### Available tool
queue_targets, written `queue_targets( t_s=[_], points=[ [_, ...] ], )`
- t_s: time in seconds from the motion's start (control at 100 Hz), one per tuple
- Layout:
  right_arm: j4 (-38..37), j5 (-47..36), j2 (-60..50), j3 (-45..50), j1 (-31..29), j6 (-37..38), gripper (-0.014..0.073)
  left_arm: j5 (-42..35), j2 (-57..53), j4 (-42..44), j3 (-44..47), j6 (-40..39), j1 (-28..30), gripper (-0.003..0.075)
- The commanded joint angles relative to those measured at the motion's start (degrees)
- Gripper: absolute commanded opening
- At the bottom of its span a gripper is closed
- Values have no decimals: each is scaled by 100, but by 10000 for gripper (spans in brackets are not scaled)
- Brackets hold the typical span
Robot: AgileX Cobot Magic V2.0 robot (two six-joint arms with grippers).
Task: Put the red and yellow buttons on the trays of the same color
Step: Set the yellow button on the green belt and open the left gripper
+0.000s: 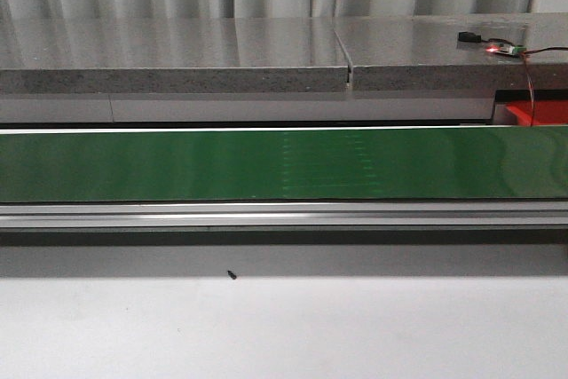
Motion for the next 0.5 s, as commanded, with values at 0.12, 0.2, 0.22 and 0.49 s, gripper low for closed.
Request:
queue_targets(
  t_s=[0.12,0.2,0.22,0.49],
  points=[
    [94,-326,-4,-150,-4,-22,-66,-85,67,-113,-178,38,-190,204],
    [94,-326,-4,-150,-4,-22,-66,-76,104,-128,-178,48,-200,244],
    [94,-326,-4,-150,-4,-22,-66,-76,104,-133,-178,61,-200,265],
    [94,-326,-4,-150,-4,-22,-66,-76,74,-574,-178,330,-200,594]
  ],
)
